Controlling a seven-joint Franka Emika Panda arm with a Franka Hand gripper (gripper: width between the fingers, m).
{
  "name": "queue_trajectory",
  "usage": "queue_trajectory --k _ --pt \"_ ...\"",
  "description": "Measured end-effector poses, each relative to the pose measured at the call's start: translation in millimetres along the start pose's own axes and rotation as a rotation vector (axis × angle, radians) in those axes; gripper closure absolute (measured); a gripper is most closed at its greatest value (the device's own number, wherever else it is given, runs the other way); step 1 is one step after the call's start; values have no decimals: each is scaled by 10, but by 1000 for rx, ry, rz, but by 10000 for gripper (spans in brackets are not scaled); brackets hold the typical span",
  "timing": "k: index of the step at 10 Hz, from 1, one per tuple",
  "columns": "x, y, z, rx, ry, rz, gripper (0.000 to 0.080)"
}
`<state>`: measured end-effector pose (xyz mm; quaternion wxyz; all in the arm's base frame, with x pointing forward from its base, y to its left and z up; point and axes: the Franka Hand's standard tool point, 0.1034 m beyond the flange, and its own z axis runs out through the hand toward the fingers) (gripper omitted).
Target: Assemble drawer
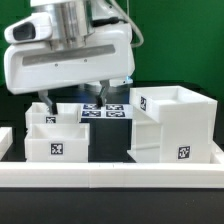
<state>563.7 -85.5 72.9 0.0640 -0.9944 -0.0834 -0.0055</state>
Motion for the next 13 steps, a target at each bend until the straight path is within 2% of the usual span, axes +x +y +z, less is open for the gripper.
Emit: queue_trajectory --k 4,6,8,13 --pt "-1 -12 8 2 -3 5 150" --pt "-45 41 36 7 -1 -30 150" --pt "-157 53 242 -4 0 -15 150" --pt "-228 65 448 -8 -17 -13 150"
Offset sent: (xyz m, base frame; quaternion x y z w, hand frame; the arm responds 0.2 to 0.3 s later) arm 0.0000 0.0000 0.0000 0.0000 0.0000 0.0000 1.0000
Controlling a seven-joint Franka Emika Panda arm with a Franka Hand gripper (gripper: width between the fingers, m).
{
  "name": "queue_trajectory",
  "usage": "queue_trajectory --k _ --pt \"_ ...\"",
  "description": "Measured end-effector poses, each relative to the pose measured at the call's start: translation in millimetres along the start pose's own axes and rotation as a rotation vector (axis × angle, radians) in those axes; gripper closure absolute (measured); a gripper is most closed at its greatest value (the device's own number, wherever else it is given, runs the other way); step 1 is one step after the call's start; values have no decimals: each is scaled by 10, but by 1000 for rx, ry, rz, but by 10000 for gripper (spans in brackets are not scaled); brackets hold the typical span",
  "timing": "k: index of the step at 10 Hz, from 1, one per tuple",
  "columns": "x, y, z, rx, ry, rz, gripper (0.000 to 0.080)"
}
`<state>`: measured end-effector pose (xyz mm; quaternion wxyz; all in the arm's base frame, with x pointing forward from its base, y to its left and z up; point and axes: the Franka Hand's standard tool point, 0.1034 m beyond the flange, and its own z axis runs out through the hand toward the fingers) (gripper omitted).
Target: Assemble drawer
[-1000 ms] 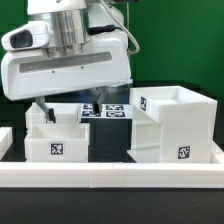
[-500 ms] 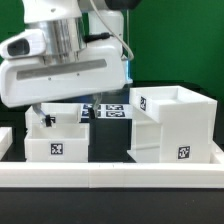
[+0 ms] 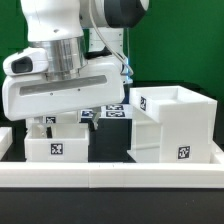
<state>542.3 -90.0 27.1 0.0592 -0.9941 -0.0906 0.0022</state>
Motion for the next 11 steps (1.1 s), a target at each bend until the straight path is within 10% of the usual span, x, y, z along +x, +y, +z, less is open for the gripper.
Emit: queue_trajectory --k 7,10,11 --pt "-72 -16 209 -10 -11 2 150" --pt "-74 -15 210 -10 -12 2 544" --pt "-74 -15 210 -10 -12 2 544"
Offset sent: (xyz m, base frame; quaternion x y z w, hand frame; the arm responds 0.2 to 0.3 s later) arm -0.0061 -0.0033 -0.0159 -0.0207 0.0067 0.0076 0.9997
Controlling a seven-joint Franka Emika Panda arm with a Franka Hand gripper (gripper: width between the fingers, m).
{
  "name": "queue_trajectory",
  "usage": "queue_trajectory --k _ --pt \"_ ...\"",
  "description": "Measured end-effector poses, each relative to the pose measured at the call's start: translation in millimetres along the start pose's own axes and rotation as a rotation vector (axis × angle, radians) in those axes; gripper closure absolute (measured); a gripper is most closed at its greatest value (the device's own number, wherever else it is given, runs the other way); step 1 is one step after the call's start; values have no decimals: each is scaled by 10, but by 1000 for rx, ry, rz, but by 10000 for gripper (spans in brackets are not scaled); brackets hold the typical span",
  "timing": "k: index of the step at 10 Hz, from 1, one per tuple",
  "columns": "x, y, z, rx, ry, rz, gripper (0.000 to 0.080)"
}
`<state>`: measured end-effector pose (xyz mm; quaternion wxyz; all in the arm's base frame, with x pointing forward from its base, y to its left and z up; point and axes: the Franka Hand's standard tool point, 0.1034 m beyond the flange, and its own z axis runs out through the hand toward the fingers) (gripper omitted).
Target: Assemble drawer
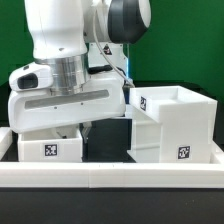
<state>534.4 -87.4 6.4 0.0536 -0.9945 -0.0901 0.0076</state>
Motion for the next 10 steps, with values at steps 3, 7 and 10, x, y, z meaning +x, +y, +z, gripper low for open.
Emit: queue_trajectory --k 3,7,10 --pt "17 7 -20 -3 6 0 752" --pt "19 9 -22 -3 6 0 752" --pt "68 -30 -223 -14 -5 -154 755"
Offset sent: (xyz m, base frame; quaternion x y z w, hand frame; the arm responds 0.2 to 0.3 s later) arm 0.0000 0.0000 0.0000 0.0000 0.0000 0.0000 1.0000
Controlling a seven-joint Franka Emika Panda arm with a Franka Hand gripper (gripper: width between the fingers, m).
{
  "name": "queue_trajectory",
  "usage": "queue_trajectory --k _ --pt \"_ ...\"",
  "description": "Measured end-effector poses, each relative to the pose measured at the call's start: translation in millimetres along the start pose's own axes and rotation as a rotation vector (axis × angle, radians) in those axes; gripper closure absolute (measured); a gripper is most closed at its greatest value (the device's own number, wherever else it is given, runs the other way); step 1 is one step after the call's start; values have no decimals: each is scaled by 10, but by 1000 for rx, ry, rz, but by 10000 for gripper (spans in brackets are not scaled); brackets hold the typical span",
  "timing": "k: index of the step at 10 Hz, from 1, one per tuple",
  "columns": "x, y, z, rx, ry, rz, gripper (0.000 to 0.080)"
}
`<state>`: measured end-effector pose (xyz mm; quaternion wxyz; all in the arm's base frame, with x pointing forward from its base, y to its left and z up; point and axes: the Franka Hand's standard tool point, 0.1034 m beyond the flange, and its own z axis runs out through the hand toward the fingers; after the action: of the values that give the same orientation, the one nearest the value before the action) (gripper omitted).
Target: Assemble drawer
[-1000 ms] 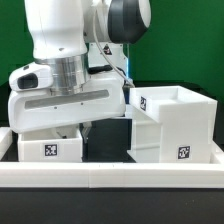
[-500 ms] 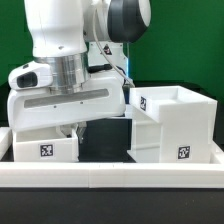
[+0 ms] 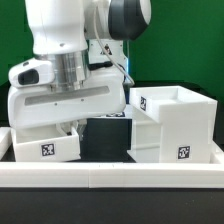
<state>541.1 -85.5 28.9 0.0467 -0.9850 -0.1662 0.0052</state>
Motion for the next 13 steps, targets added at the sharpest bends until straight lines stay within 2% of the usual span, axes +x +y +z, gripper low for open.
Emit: queue_trajectory --k 2,6,8,9,10,13 --pt "-12 -25 -54 4 -17 -139 755" --pt "-36 -18 -32 9 -23 -150 755" --pt "-37 -13 -29 5 -26 -313 755" --pt "11 -55 -36 -17 -34 -435 755" --pt "11 -104 -15 -17 -42 -524 755" --pt "-15 -94 3 -14 -53 -709 755"
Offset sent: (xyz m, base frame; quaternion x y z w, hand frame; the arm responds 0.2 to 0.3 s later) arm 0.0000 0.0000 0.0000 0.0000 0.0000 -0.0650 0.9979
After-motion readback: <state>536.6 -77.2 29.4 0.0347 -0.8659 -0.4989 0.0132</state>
